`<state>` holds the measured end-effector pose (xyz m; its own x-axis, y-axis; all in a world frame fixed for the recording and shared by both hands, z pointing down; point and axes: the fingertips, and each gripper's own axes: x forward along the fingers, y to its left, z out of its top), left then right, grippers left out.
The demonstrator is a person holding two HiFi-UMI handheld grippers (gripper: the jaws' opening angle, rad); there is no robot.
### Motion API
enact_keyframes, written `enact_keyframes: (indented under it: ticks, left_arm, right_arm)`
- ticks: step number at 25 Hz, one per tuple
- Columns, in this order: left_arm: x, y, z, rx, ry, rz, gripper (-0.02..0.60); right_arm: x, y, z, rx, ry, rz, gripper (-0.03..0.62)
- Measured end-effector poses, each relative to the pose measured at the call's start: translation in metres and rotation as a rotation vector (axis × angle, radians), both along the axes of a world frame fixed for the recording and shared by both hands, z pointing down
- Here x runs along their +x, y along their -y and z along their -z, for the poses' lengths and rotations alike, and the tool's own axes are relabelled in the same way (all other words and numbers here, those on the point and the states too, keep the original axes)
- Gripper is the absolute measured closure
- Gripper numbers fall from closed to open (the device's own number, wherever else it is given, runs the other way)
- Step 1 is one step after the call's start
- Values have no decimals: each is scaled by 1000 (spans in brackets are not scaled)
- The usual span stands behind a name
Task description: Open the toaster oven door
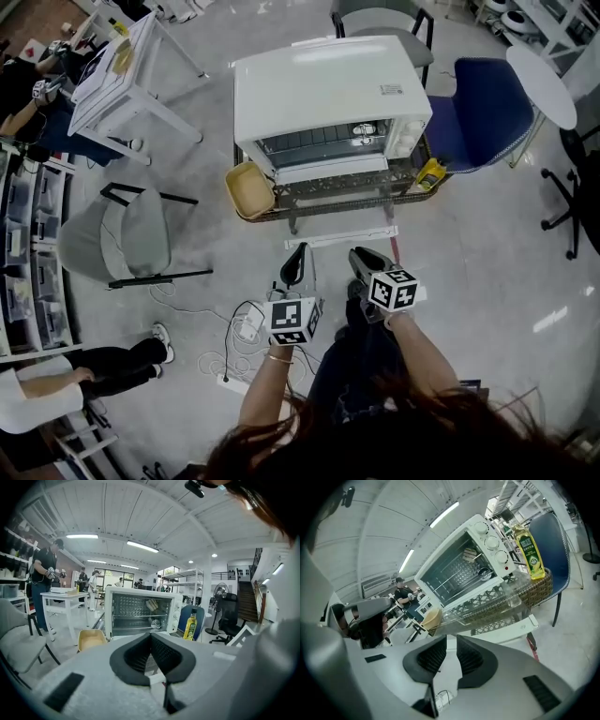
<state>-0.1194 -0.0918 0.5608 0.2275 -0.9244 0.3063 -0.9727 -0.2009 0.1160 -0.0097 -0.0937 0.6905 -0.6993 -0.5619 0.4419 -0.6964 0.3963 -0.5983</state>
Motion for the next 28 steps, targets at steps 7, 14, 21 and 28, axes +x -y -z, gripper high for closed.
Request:
enact_keyframes:
  ticks: [7,14,21,28]
  left_arm:
    - [-4,-11,31,23,7,12,566]
    - [-2,-18,61,63,11,2,566]
    - [6,-32,92,105,28,-32,566]
    - [5,-53,119,138,45,-55,566]
  right_arm:
    - [1,2,46,80,-6,-12,562]
    - [4,-3,86,156,-14,-16,579]
    - [6,-12,123,230,-22,-34,589]
    - [1,-24,158,293,-9,-22,592]
